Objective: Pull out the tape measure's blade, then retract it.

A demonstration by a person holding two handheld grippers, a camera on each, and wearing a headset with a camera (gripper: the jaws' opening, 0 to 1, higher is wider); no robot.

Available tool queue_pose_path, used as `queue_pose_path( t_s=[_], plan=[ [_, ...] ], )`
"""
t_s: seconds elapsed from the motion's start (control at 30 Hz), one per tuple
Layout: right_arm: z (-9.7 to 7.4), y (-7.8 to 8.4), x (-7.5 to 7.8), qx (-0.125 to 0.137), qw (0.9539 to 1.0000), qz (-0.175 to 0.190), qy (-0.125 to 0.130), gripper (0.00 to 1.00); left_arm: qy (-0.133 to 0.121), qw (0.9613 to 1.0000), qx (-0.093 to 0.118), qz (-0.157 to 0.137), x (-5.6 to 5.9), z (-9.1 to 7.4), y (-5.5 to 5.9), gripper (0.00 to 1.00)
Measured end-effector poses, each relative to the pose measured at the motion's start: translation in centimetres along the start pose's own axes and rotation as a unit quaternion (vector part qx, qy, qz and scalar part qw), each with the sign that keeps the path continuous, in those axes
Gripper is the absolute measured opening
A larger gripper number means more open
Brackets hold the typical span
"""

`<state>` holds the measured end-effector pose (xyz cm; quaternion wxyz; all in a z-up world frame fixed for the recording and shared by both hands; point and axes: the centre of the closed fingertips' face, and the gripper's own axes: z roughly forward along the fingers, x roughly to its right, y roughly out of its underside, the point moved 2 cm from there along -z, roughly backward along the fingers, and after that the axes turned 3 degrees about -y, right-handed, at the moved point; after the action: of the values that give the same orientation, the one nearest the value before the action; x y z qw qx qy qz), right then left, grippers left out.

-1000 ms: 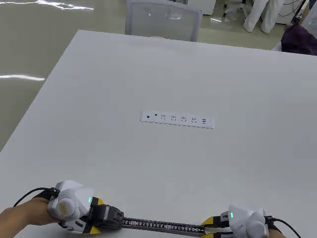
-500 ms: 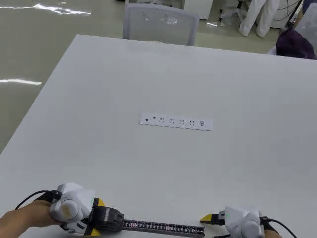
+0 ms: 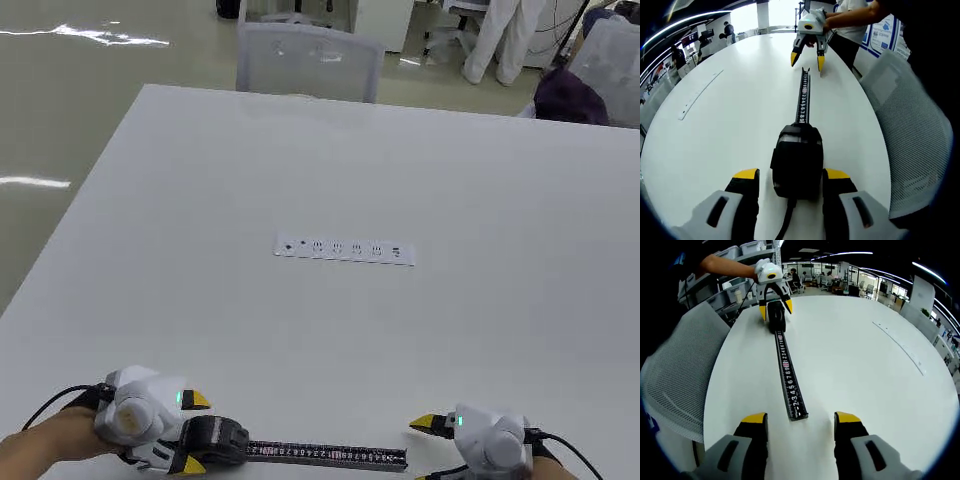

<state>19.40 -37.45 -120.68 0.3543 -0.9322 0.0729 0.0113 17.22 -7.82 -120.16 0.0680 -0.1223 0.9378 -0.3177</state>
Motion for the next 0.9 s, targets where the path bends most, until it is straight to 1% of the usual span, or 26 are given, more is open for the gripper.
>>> queue_pose_path(
  t_s=[0.1, 0.2, 0.23, 0.3, 0.4, 0.43, 0.53, 0.6, 0.7, 0.73, 0.83, 0.9],
  plan=[
    [-0.3, -0.2, -0.1, 0.004, 0.9999, 0.009, 0.009, 0.55, -0.009, 0.9999, 0.002, -0.012, 0.1, -0.4, -0.1, 0.51],
    [-0.6, -0.4, -0.4, 0.012, 0.9996, 0.021, 0.016, 0.57, -0.014, 0.9996, 0.005, -0.024, 0.4, -0.7, -0.2, 0.54],
    [-0.7, -0.3, -0.5, 0.014, 0.9994, 0.026, 0.019, 0.58, -0.019, 0.9992, 0.008, -0.033, 0.6, -0.9, -0.3, 0.55],
    [-0.7, -0.3, -0.8, 0.015, 0.9991, 0.031, 0.023, 0.59, -0.025, 0.9985, 0.013, -0.046, 0.7, -1.1, -0.3, 0.58],
    [-0.9, -0.3, -1.1, 0.017, 0.9984, 0.046, 0.027, 0.62, -0.032, 0.9978, 0.016, -0.056, 1.0, -1.3, 0.0, 0.59],
    [-1.0, -0.4, -1.3, 0.019, 0.9980, 0.053, 0.029, 0.63, -0.035, 0.9971, 0.015, -0.065, 1.1, -1.3, 0.1, 0.60],
    [-1.2, -0.6, -1.6, 0.026, 0.9969, 0.064, 0.038, 0.65, -0.040, 0.9951, 0.023, -0.088, 1.7, -1.7, -0.2, 0.64],
    [-1.4, -0.8, -1.8, 0.030, 0.9959, 0.074, 0.043, 0.65, -0.044, 0.9942, 0.027, -0.094, 1.9, -1.8, -0.3, 0.66],
    [-1.6, -0.8, -2.2, 0.037, 0.9937, 0.092, 0.053, 0.68, -0.059, 0.9923, 0.027, -0.105, 2.0, -2.1, -0.2, 0.68],
    [-1.7, -0.7, -2.3, 0.035, 0.9932, 0.096, 0.055, 0.69, -0.063, 0.9919, 0.028, -0.107, 2.0, -2.2, -0.2, 0.68],
    [-1.8, -0.7, -2.8, 0.031, 0.9924, 0.103, 0.061, 0.72, -0.070, 0.9889, 0.030, -0.127, 2.4, -2.5, -0.2, 0.70],
    [-2.0, -0.7, -3.0, 0.031, 0.9912, 0.108, 0.069, 0.73, -0.076, 0.9877, 0.033, -0.133, 2.7, -2.6, -0.2, 0.72]
  ],
)
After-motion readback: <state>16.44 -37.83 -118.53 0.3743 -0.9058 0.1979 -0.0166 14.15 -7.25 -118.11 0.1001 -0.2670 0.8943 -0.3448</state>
